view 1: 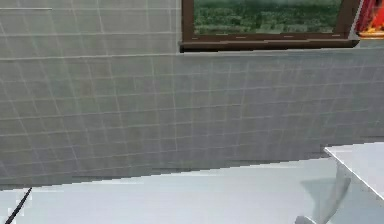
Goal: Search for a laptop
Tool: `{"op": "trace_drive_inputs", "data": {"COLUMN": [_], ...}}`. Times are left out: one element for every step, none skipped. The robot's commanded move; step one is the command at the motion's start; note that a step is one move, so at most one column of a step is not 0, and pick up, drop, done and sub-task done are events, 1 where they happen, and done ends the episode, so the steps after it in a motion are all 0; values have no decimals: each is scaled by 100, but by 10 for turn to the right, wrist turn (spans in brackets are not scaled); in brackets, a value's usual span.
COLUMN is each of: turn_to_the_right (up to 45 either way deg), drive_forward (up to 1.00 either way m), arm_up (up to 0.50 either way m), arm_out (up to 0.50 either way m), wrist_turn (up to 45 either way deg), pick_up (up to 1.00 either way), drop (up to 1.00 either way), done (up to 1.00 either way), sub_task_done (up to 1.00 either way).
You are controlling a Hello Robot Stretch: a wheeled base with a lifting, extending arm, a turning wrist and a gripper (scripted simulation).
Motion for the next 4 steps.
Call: {"op": "trace_drive_inputs", "data": {"turn_to_the_right": [-90,0,-450,-420], "drive_forward": [0,30,0,0], "arm_up": [0,0,0,0], "arm_out": [0,0,0,0], "wrist_turn": [0,0,0,0], "pick_up": [0,0,0,0], "drop": [0,0,0,0], "done": [0,0,0,0], "sub_task_done": [0,0,0,0]}}
